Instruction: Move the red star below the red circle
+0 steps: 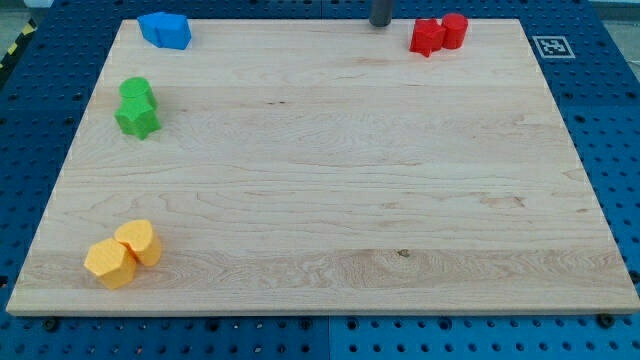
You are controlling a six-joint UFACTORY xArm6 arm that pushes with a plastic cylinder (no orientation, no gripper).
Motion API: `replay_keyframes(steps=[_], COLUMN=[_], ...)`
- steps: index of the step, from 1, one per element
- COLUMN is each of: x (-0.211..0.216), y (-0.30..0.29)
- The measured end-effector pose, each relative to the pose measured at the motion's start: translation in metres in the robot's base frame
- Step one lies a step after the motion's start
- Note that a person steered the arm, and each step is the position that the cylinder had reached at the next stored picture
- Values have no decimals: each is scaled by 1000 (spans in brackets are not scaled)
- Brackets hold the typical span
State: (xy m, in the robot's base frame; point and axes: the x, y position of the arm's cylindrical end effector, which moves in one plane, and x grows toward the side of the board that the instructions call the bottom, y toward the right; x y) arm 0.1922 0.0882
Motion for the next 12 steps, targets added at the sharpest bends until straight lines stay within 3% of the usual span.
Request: replay_keyframes(steps=[4, 9, 10, 12], x=[29, 23, 30, 86], y=[17, 61, 61, 61])
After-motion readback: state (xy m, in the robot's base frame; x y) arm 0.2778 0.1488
